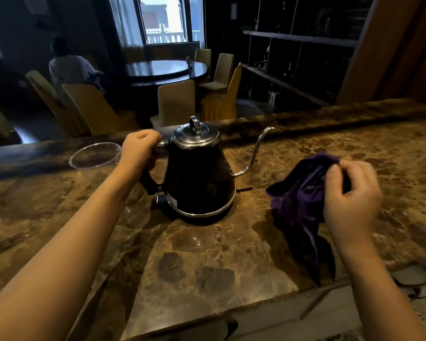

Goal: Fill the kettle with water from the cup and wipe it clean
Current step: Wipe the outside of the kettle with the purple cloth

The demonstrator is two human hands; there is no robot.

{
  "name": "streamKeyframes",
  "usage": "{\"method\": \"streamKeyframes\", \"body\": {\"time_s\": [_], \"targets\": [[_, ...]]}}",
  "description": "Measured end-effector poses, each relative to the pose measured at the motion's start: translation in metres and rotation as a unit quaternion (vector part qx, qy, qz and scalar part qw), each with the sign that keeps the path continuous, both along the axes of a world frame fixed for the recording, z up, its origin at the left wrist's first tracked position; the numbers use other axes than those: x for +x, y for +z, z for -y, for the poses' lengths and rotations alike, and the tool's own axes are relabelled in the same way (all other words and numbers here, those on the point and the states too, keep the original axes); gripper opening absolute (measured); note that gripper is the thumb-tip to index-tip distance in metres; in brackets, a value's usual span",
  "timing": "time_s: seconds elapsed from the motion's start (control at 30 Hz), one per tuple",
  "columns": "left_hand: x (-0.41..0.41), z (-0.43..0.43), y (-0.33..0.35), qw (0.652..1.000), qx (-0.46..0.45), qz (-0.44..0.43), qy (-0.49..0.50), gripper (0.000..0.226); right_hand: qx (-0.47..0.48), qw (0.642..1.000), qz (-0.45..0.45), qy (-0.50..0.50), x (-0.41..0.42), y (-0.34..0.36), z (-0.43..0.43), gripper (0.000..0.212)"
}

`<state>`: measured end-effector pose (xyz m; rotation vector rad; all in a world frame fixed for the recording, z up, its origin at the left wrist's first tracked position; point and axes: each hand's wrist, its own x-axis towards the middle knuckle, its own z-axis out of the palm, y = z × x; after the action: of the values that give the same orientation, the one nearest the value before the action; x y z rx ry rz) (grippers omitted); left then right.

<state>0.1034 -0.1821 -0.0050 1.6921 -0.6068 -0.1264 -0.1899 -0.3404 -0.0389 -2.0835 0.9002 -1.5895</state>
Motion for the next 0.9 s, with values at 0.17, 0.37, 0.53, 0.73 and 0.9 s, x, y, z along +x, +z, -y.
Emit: {"method": "streamKeyframes", "body": {"time_s": [0.17,0.37,0.53,0.73,0.9], "targets": [[-0.004,0.011,0.005,0.99,0.06,0.126,0.023,0.036,0.056,0.953,-0.293,0.056,0.025,-0.045,-0.004,0.029],[-0.001,0.022,-0.003,0.977,0.077,0.178,0.084,0.042,0.084,0.933,-0.342,0.078,0.027,-0.061,-0.003,0.037],[0.003,0.025,-0.004,0.985,0.057,0.145,0.068,0.041,0.08,0.989,-0.085,0.087,0.033,-0.031,-0.012,0.025],[0.003,0.028,-0.006,0.986,0.042,0.149,0.064,0.041,0.047,0.979,0.025,0.198,0.102,0.026,-0.032,0.028],[0.006,0.027,-0.006,0.988,0.041,0.141,0.055,0.042,0.087,0.967,0.033,0.238,0.14,-0.001,-0.053,0.039]]}}
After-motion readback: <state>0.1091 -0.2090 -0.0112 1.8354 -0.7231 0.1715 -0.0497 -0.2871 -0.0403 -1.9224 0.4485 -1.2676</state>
